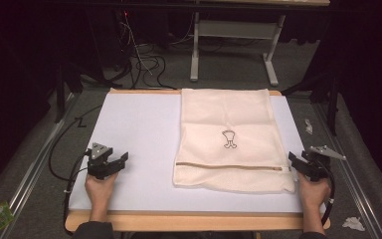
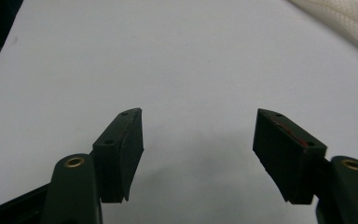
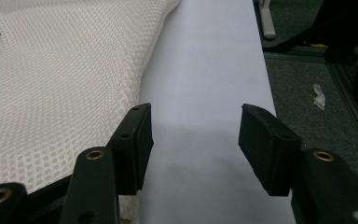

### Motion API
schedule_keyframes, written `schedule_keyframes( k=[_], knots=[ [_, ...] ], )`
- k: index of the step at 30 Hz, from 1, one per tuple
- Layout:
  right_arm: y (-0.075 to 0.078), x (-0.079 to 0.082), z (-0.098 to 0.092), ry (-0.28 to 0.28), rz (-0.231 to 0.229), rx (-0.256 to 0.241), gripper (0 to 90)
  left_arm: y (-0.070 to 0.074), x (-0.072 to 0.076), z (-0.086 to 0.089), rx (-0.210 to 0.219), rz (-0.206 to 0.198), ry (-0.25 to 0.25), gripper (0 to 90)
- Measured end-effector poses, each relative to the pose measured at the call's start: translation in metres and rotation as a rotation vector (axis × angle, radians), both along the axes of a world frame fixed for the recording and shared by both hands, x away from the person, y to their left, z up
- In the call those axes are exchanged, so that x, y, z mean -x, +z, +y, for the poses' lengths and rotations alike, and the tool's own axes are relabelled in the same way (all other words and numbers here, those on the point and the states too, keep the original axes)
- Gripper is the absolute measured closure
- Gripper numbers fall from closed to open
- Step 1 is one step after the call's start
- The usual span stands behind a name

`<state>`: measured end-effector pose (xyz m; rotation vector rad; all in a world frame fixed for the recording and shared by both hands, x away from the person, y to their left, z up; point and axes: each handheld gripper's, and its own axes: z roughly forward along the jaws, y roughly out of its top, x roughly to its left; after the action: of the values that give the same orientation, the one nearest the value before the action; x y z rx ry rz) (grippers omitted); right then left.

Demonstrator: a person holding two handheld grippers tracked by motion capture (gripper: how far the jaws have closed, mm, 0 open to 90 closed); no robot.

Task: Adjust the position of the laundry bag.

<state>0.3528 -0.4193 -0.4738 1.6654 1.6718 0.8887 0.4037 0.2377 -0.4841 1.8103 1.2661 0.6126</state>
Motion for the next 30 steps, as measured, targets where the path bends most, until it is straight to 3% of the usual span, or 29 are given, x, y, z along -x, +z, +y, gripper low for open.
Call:
schedule_keyframes(
  k=[21,24,27,30],
  knots=[
    [-0.0003,-0.0015,-0.0004,-0.020,0.010,-0.001,41.7,-0.0003,-0.0020,0.0017,0.015,0.020,-0.001,30.6],
    [-0.0005,-0.0025,-0.0006,-0.022,0.018,0.008,40.6,-0.0002,-0.0030,0.0027,0.024,0.028,-0.008,29.4],
    [-0.0005,-0.0026,-0.0022,-0.031,0.019,-0.015,42.3,-0.0004,-0.0059,0.0051,0.053,0.059,-0.011,28.0],
    [-0.0007,-0.0037,-0.0030,-0.037,0.029,-0.021,42.0,0.0000,-0.0063,0.0061,0.064,0.061,-0.021,29.7]
  ],
)
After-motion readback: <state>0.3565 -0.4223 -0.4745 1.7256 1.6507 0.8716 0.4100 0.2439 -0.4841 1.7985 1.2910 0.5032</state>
